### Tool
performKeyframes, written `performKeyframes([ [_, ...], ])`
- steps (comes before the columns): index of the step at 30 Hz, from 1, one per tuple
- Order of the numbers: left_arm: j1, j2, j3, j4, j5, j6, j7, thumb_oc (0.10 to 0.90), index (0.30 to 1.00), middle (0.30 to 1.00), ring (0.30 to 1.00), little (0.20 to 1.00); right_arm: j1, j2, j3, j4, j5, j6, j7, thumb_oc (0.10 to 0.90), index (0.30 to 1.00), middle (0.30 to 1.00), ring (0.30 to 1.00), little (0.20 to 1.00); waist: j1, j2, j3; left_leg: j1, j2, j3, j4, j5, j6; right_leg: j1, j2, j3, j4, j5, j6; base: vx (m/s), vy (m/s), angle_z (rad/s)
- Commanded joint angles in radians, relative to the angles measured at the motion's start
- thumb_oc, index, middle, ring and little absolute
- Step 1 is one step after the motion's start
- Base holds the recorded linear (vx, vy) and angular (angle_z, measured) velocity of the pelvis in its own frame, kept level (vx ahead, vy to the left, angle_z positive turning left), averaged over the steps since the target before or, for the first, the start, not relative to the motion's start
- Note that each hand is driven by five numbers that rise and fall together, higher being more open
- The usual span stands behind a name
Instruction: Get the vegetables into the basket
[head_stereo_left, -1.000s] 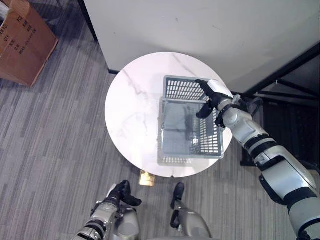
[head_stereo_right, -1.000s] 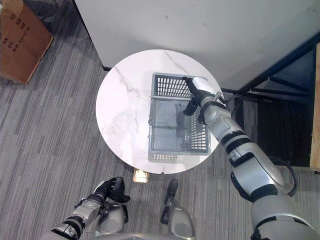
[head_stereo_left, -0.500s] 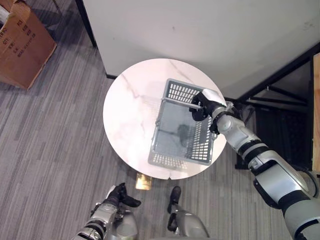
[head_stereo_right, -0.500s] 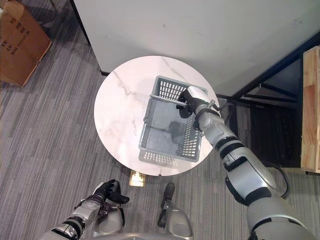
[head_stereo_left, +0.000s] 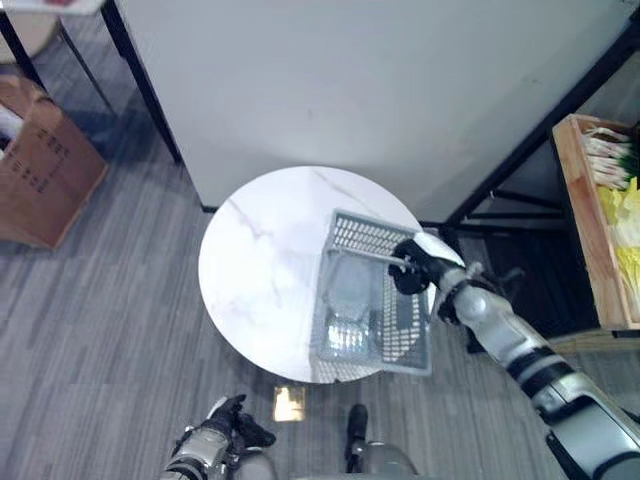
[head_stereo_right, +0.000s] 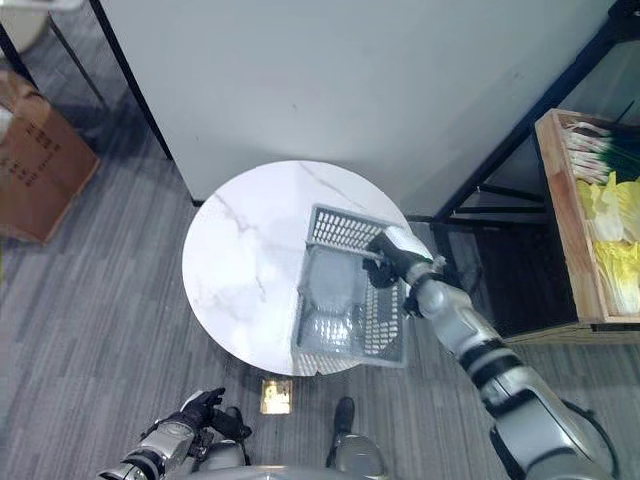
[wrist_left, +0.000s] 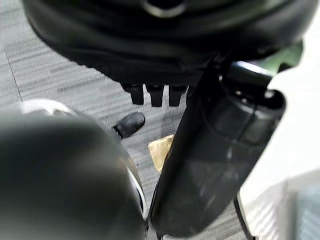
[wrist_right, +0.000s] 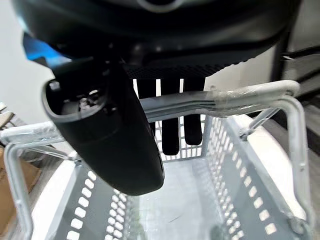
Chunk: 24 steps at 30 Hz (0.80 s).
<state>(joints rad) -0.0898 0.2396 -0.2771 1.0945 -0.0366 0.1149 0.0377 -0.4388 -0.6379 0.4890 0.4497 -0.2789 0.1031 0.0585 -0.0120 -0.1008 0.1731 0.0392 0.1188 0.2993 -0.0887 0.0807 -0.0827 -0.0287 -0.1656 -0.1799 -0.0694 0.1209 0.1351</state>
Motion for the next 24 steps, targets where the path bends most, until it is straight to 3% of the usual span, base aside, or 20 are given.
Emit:
performKeyframes([
  [1, 0.013, -0.008, -0.009, 0.058, 0.079, 0.001, -0.023, 0.900, 1.000, 1.000, 1.000, 1.000, -0.065, -0.075, -0.119, -0.119, -0.034, -0.058, -0.050, 0.400, 0.300, 0.300, 0.300, 0.300, -0.019, -0.016, -0.034, 0.070, -0.045, 0.026, 0.001, -0.059, 0.012, 0.011, -0.022, 0.069, 0.059, 0.030, 0.076, 0.01, 0.005, -0.18],
  [13, 0.050, -0.015, 0.018, 0.053, 0.135, 0.000, -0.065, 0.900, 1.000, 1.000, 1.000, 1.000, 0.220, -0.152, -0.354, -0.200, -0.074, -0.061, -0.047, 0.400, 0.300, 0.300, 0.300, 0.300, -0.071, 0.044, -0.085, 0.085, -0.057, 0.028, 0.001, -0.055, 0.016, 0.024, -0.026, 0.074, 0.072, 0.028, 0.076, -0.02, -0.013, -0.04],
  [24, 0.054, -0.024, 0.014, 0.055, 0.160, 0.000, -0.073, 0.900, 1.000, 1.000, 1.000, 1.000, 0.382, -0.123, -0.476, -0.120, -0.060, -0.052, -0.083, 0.400, 0.300, 0.300, 0.300, 0.300, -0.111, 0.066, -0.101, 0.082, -0.050, 0.035, 0.001, -0.046, 0.008, 0.020, -0.016, 0.086, 0.065, 0.033, 0.074, -0.02, -0.015, -0.03],
])
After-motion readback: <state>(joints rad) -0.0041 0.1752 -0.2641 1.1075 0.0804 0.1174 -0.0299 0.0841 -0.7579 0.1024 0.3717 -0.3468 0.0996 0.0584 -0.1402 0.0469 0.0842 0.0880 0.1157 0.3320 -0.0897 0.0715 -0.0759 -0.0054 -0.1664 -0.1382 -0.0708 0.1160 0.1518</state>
